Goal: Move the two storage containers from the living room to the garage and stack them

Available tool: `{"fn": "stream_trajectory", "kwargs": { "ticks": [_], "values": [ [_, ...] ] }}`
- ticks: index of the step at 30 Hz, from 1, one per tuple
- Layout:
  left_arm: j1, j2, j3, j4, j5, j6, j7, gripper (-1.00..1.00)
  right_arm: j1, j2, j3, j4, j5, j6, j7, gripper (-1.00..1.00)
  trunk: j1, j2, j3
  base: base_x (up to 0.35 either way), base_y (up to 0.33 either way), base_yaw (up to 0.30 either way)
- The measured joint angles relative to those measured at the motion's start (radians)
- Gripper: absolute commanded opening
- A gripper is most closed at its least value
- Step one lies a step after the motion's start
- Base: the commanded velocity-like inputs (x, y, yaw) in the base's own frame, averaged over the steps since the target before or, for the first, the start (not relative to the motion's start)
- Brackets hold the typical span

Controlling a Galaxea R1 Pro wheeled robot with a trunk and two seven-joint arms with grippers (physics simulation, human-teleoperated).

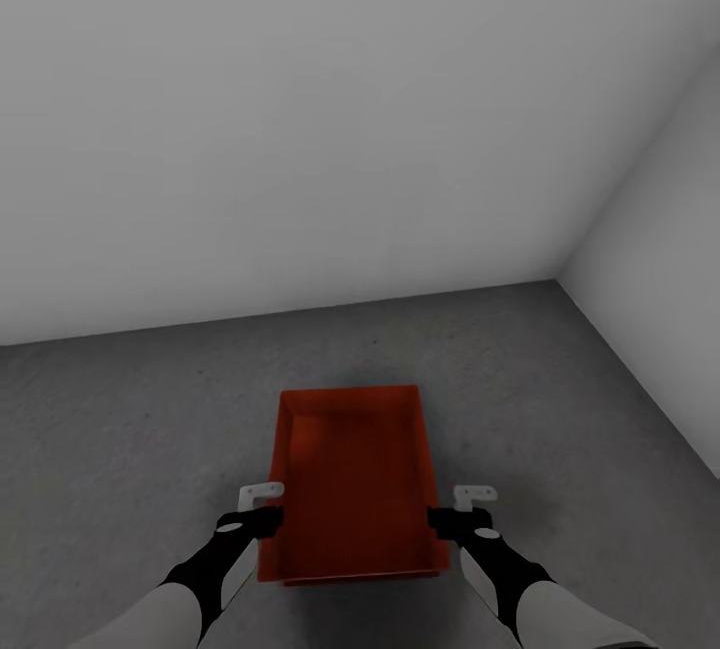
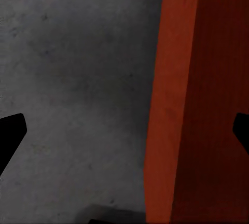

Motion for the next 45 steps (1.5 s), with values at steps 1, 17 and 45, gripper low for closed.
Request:
{"fn": "stream_trajectory", "kwargs": {
  "ticks": [1, 17, 45],
  "values": [
    [0.000, 0.000, 0.000, 0.000, 0.000, 0.000, 0.000, 1.00, 0.000, 0.000, 0.000, 0.000, 0.000, 0.000, 0.000, 1.00, -0.004, 0.007, 0.003, 0.000, 0.000, 0.000],
    [0.000, 0.002, 0.000, -0.001, 0.000, 0.000, -0.001, 1.00, 0.000, 0.000, 0.001, 0.000, 0.000, -0.001, -0.002, 1.00, -0.065, 0.119, 0.053, 0.000, 0.000, 0.000],
    [0.000, 0.000, 0.000, 0.004, 0.001, 0.000, -0.001, 1.00, 0.000, 0.000, 0.000, 0.000, 0.000, -0.008, -0.003, 1.00, -0.173, 0.315, 0.141, 0.000, 0.000, 0.000]
  ]
}}
